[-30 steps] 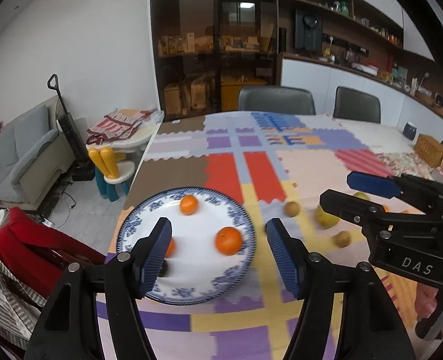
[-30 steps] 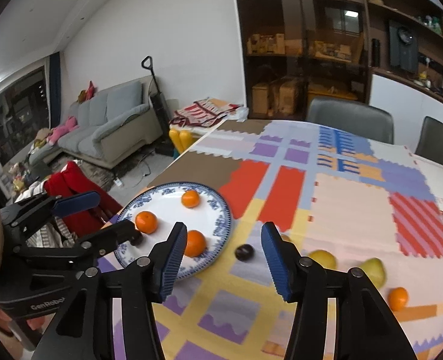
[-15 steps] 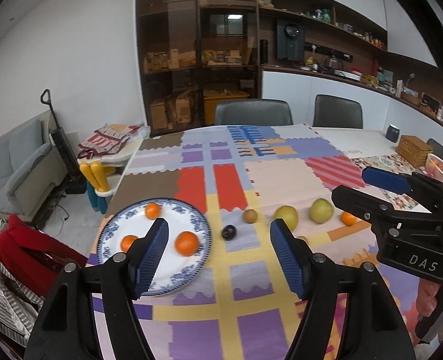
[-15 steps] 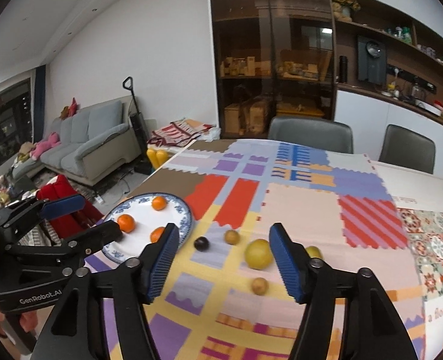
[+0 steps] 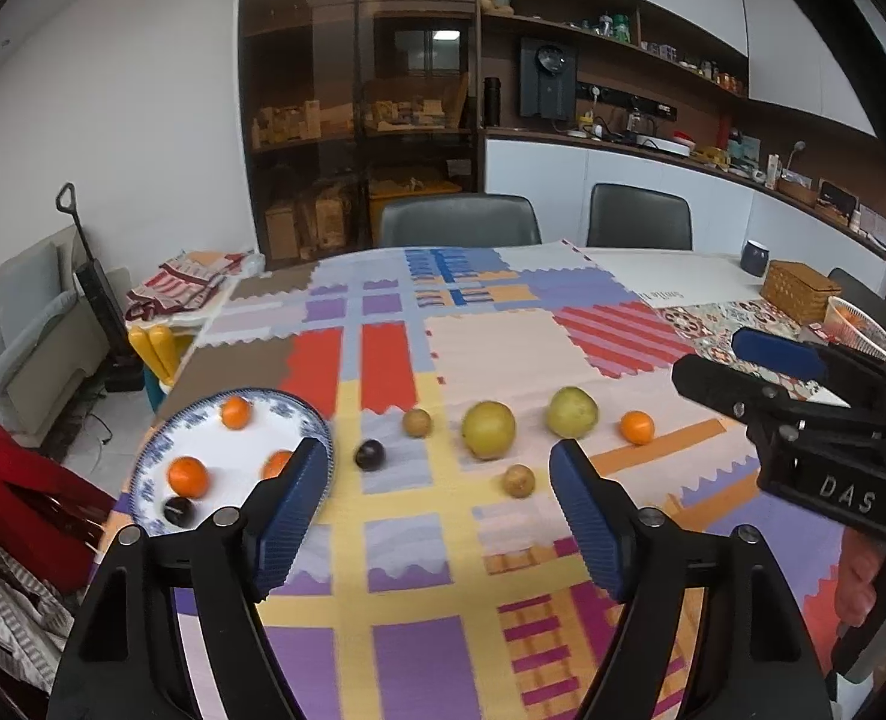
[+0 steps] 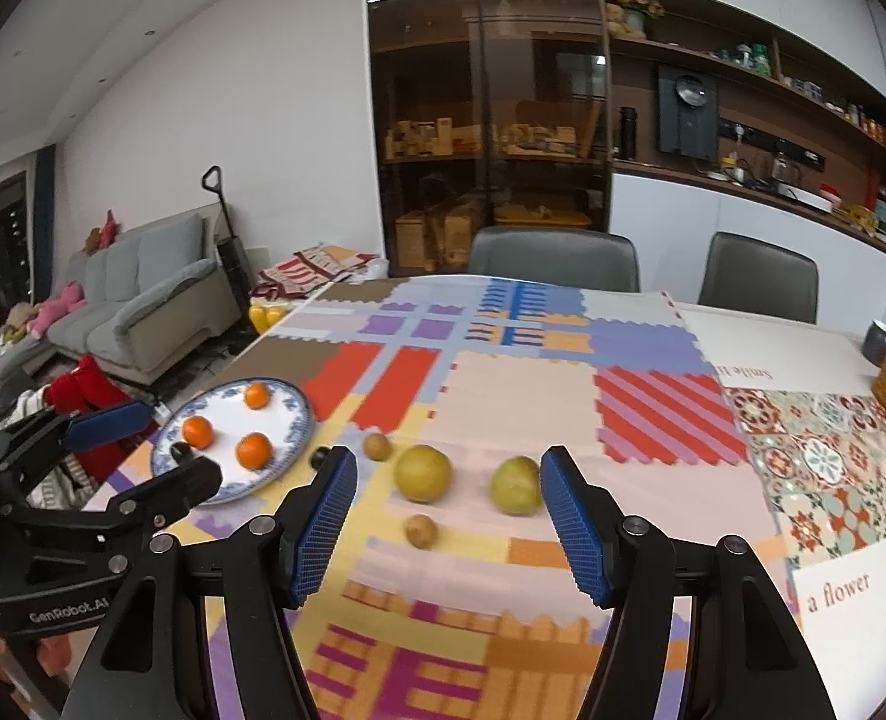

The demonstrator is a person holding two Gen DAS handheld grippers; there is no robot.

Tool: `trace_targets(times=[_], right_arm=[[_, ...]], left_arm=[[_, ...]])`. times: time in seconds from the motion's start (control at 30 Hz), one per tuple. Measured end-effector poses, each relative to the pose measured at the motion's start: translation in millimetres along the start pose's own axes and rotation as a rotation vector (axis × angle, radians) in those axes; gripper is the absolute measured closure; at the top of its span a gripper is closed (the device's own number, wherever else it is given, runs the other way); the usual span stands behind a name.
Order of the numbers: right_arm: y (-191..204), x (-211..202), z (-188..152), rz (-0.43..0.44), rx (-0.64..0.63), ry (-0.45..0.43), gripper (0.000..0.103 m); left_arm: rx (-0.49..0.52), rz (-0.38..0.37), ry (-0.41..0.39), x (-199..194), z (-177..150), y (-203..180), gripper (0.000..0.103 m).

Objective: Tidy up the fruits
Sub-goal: 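Move both tools back toward the remaining fruits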

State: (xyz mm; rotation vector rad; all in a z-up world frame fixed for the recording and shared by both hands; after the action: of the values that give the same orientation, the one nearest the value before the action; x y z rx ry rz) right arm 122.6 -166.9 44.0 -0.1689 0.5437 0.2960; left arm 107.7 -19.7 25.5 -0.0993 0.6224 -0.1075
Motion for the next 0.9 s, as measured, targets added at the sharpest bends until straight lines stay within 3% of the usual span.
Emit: trace_targets(times=[0.53,0.9], right_arm=[[-53,21,-47,-0.070,0.041,0.113,0.039],[-71,55,-61,-0.087,0.030,0.182,0.039]], left_arm=[[0.070,-0.036,0.079,48,-29,-41,0.026],[0.068,-0.041,0.134,91,-36,-46,0.026]])
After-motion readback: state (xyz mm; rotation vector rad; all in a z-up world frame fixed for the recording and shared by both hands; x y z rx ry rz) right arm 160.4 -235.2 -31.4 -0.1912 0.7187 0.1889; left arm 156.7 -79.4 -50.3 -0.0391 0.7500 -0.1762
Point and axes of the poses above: each gripper's, at about its wrist camera, not at the fingertips, and x roughly the way its jaws point, y to its left, z to its top, the point moved 2 cm from there along x, roughly the way its jaws point, and after that the axes turned 9 degrees about -x, right-handed, at the moved point
